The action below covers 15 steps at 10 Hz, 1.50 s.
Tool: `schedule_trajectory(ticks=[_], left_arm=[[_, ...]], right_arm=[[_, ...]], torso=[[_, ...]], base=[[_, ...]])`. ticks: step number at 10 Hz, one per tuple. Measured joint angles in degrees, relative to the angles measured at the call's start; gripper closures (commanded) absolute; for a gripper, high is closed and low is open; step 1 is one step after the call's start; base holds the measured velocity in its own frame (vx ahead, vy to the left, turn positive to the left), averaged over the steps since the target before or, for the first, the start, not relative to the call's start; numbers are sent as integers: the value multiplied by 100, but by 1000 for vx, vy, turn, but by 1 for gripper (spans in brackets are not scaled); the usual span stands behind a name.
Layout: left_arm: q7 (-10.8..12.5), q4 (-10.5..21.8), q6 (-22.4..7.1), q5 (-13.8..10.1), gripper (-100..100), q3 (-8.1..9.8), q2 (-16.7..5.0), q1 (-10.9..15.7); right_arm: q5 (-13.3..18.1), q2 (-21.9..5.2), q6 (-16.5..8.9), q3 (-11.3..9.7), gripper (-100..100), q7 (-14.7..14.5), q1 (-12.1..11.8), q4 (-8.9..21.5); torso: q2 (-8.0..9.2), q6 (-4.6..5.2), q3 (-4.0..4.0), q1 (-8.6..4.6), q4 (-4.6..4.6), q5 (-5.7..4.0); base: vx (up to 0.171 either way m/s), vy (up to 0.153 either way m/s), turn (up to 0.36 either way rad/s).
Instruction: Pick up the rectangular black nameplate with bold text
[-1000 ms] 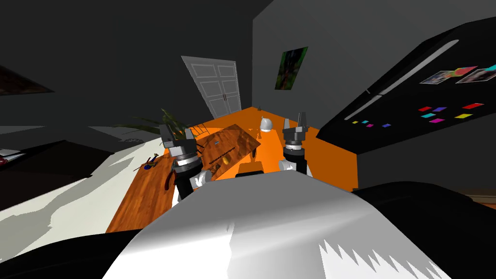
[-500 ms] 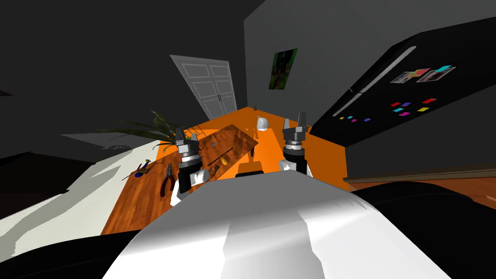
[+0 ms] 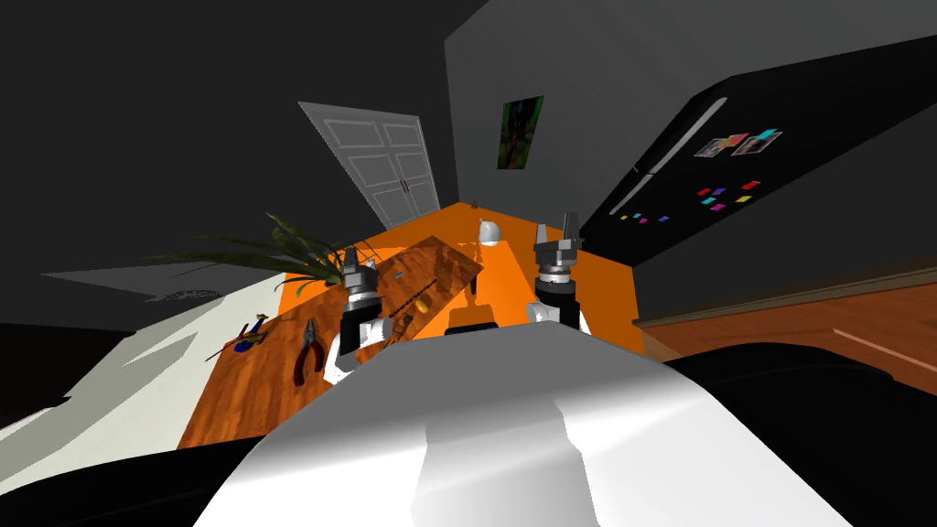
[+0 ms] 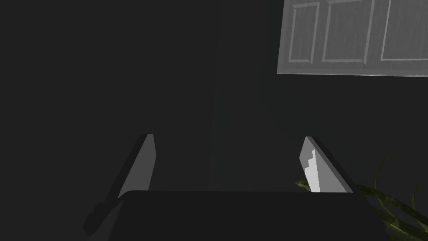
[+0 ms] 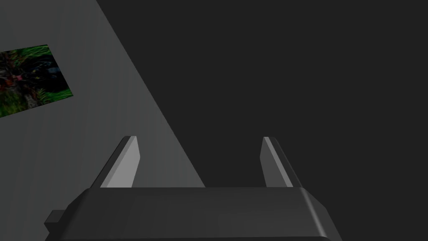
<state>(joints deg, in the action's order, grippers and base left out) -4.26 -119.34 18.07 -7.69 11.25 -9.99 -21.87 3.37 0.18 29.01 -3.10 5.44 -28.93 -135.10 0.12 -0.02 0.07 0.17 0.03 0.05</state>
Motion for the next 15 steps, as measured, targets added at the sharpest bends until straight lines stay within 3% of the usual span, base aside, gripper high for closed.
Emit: schedule_trajectory(ticks=[5,9,15], left_arm=[[-5,687,-592,-272,-100,351,-177,262],[-42,1156,-865,-389,-100,490,-204,420],[-34,2053,-1566,-738,-100,867,-332,698]], right_arm=[[0,0,0,0,0,0,0,0],[0,0,0,0,0,0,0,0],[0,0,0,0,0,0,-1,0]], torso=[[-5,2,-3,-3,-1,-1],[-9,0,-5,-6,-2,-2],[-9,-2,-5,-4,-2,-1]], base=[[-25,25,-113],[-19,17,-124],[-22,25,-116]])
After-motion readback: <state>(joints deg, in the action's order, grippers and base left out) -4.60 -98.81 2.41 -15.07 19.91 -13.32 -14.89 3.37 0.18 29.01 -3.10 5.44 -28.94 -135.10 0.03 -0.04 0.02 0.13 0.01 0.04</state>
